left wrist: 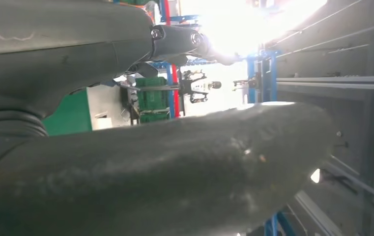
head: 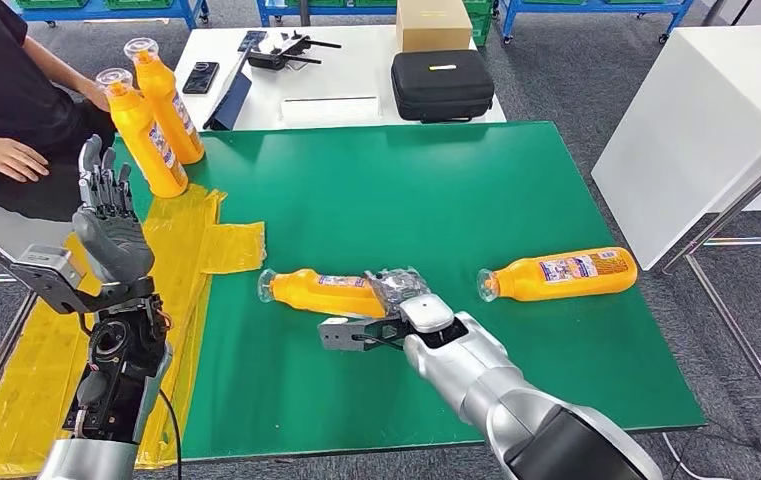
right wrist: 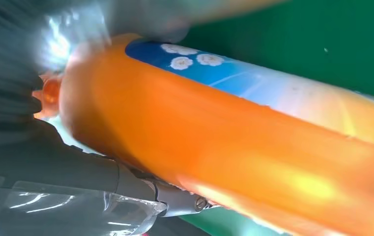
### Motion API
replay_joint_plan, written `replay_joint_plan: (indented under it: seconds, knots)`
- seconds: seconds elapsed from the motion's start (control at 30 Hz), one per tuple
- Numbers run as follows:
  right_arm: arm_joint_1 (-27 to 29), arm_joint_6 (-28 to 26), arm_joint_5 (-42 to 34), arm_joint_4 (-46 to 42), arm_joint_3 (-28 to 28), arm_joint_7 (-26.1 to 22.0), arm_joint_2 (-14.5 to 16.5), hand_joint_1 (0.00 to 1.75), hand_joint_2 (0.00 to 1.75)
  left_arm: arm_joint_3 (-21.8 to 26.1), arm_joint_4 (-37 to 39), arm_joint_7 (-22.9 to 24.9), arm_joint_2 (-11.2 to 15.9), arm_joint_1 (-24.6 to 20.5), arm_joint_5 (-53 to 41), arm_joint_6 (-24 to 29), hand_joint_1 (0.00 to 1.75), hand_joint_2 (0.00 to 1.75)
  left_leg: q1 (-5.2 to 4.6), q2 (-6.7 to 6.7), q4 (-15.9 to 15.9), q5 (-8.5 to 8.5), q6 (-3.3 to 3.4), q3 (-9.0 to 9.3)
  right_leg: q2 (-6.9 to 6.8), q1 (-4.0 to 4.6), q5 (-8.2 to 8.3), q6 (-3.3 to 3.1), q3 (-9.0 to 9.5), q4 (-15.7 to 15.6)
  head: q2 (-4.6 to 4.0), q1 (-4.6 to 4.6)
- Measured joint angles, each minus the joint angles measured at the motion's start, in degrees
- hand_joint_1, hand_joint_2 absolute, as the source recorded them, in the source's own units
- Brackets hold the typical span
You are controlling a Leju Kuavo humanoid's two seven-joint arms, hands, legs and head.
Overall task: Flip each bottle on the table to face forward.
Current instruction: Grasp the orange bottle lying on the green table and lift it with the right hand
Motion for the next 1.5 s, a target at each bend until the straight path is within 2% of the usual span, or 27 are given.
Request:
replay_joint_plan:
  seconds: [0.1, 0.23, 0.3, 0.37, 0.47, 0.63, 0.8, 0.97, 1.17, 1.3, 1.5]
  knots:
    - [0.32, -0.99, -0.76, 0.0, -1.17, -0.32, -0.08, 1.75, 1.75, 0.04, 0.0, 0.2, -0.01, 0.16, 0.07, -0.18, 0.0, 0.0, 0.0, 0.01, 0.0, 0.05, 0.01, -0.12, 0.0, 0.0, 0.06, -0.06, -0.1, 0.01, 0.0, 0.0]
    - [0.65, -4.36, -2.56, -0.08, -2.4, -1.67, -0.11, 1.75, 1.75, 0.09, 0.0, 0.95, -0.02, 0.25, 0.41, -0.59, 0.0, 1.75, 0.01, 0.01, 0.0, 0.04, 0.01, -0.18, 0.0, 0.01, 0.06, -0.06, -0.13, 0.01, 0.0, -0.01]
    - [1.14, -10.06, -6.04, -0.56, -4.03, -4.65, -0.16, 1.75, 1.75, 0.15, -0.01, 2.35, -0.01, 0.66, 1.38, -1.38, 0.0, 1.75, 0.01, 0.0, 0.0, 0.05, 0.02, -0.28, 0.0, 0.01, 0.06, -0.05, -0.17, 0.02, 0.0, 0.01]
    - [2.32, -16.25, -11.41, -2.59, -6.82, -9.65, -0.39, 1.75, 1.75, 0.51, -0.15, 4.2, -0.04, 1.62, 3.68, -2.8, 0.0, 1.75, 0.01, 0.01, 0.01, 0.1, 0.04, -0.5, 0.0, 0.0, 0.12, -0.03, -0.37, 0.04, 0.0, 0.02]
    - [5.24, -21.63, -19.49, -10.66, -11.17, -16.0, -0.97, 1.75, 1.75, 1.49, -0.32, 6.8, -0.39, 3.51, 9.9, -5.85, 0.0, 1.75, 0.0, 0.03, 0.02, 0.29, 0.06, -1.0, 0.01, -0.01, 0.3, -0.03, -0.91, 0.05, 0.0, -0.01]
    - [11.2, -21.95, -22.38, -28.14, -13.37, -15.69, -2.95, 1.75, 1.75, 2.11, 0.81, 7.76, -1.09, 6.47, 16.39, -9.61, 0.0, 1.75, 0.01, -0.08, 0.03, 0.35, 0.07, -1.45, -0.06, -0.01, 0.32, -0.01, -1.29, 0.05, 0.0, 0.0]
    - [14.97, -23.1, -21.94, -36.15, -13.36, -14.9, -3.39, 1.75, 1.75, 1.94, 1.74, 8.25, -2.19, 6.88, 17.56, -10.31, 0.0, 1.75, 0.0, -0.06, 0.03, 0.34, 0.06, -1.72, -0.04, -0.03, 0.33, -0.01, -1.57, 0.05, 0.0, -0.01]
    - [14.66, -25.34, -21.94, -36.17, -13.36, -15.26, -1.95, 1.75, 1.75, 1.15, 1.75, 10.08, -3.17, 6.84, 20.97, -11.1, 0.0, 1.75, 0.01, -0.05, 0.03, 0.34, 0.06, -1.77, -0.03, -0.02, 0.33, 0.0, -1.62, 0.06, 0.0, -0.01]
    - [10.48, -27.05, -21.34, -28.04, -13.12, -16.52, 2.3, 1.75, 1.75, -1.26, 1.81, 12.05, -4.48, 6.0, 24.76, -12.72, 0.0, 1.75, 0.02, -0.04, 0.03, 0.36, 0.07, -1.76, -0.04, -0.02, 0.34, -0.01, -1.63, 0.07, 0.0, -0.01]
    - [9.06, -27.19, -21.0, -23.46, -11.33, -14.43, 4.72, 1.75, 1.75, -3.12, 2.42, 12.71, -5.27, 4.74, 26.47, -13.58, 0.0, 1.75, 0.01, -0.05, 0.03, 0.36, 0.07, -1.79, -0.04, -0.02, 0.34, -0.01, -1.63, 0.08, 0.0, -0.01]
    - [6.9, -27.75, -22.64, -19.04, -6.2, -10.2, 6.06, 1.75, 1.75, -5.78, 4.4, 16.44, -6.62, 3.45, 32.76, -17.61, 0.0, 1.75, 0.0, -0.06, 0.04, 0.36, 0.07, -1.85, -0.04, -0.05, 0.34, 0.0, -1.68, 0.07, 0.0, -0.01]
